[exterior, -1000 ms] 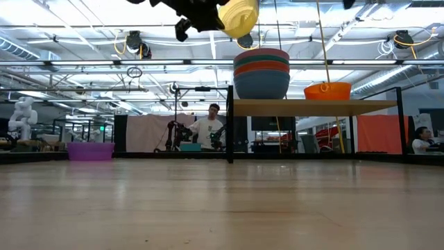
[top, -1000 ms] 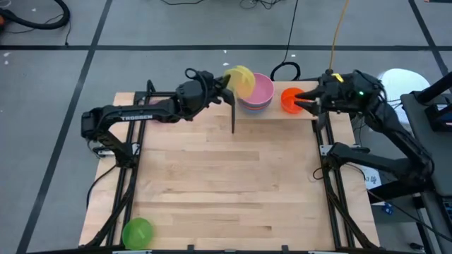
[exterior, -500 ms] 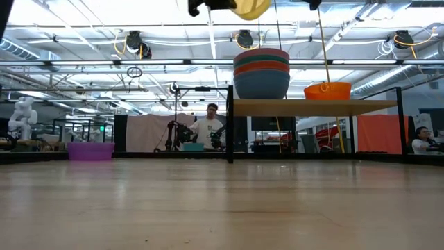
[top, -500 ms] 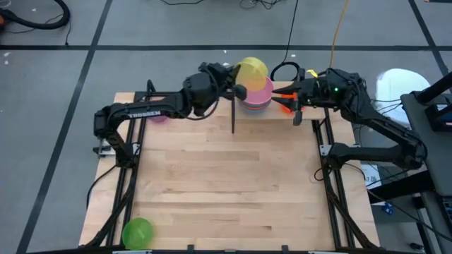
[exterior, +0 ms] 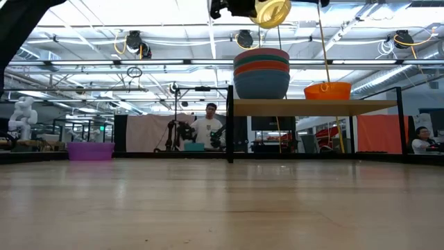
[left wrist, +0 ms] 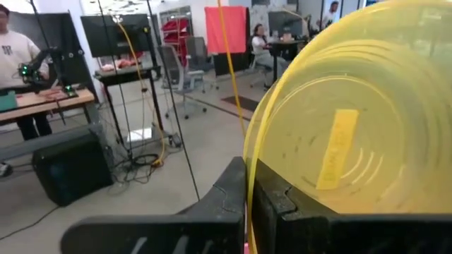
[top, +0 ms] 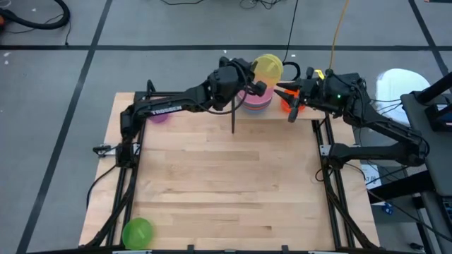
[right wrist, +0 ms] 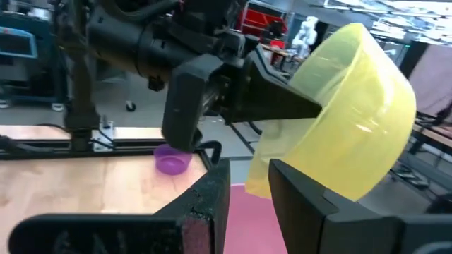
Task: Place and stack bowls onto a shelf
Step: Stack the yellow bowl on the shelf
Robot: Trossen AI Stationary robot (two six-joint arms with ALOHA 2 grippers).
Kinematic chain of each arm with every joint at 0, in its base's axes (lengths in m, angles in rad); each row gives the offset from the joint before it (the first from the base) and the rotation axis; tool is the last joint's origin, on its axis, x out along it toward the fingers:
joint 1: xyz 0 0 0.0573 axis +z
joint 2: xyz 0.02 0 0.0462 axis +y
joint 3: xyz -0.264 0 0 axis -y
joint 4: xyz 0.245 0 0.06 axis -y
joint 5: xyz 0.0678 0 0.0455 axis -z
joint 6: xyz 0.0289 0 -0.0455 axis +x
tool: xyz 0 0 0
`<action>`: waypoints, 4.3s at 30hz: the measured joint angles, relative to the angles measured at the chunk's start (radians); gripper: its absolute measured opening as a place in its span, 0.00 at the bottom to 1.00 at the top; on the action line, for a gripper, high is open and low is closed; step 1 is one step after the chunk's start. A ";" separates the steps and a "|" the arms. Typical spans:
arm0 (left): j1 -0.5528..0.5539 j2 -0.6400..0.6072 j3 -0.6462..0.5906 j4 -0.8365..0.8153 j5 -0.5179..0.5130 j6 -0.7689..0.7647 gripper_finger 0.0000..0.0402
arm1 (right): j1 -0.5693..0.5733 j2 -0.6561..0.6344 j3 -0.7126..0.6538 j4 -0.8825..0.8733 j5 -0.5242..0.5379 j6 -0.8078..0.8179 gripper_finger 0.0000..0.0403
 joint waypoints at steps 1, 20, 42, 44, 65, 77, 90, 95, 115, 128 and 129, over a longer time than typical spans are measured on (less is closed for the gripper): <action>0.000 0.002 0.007 -0.013 0.000 0.000 0.01 | 0.005 0.000 0.000 -0.001 0.018 0.000 0.24; -0.009 -0.006 0.009 -0.093 -0.035 0.029 0.00 | 0.072 -0.052 0.001 -0.034 0.302 0.027 0.24; -0.008 -0.007 0.009 -0.094 -0.042 0.030 0.00 | 0.116 -0.034 0.001 -0.036 0.341 0.099 0.24; -0.009 -0.007 0.009 -0.094 -0.042 0.029 0.00 | 0.116 -0.027 0.001 -0.036 0.341 0.109 0.24; -0.062 -0.009 0.008 -0.107 -0.068 0.023 0.00 | 0.117 0.034 0.002 -0.020 0.512 0.074 0.24; -0.094 -0.009 0.008 -0.130 -0.095 0.019 0.00 | 0.108 0.035 0.002 -0.021 0.530 0.072 0.19; -0.100 -0.008 0.008 -0.116 -0.089 0.013 0.08 | 0.105 0.034 0.002 -0.017 0.553 -0.003 0.01; -0.103 -0.014 0.008 -0.092 -0.069 0.024 0.16 | 0.105 0.034 0.002 -0.014 0.545 -0.007 0.00; -0.177 -0.102 0.007 -0.109 -0.025 0.012 0.21 | 0.107 0.020 -0.004 -0.050 0.521 -0.019 0.00; -0.213 -0.131 0.008 -0.129 -0.052 0.118 0.21 | 0.093 -0.043 0.008 -0.137 0.527 -0.029 0.00; -0.216 -0.130 0.008 -0.132 -0.052 0.120 0.21 | 0.090 -0.049 0.018 -0.175 0.527 -0.026 0.00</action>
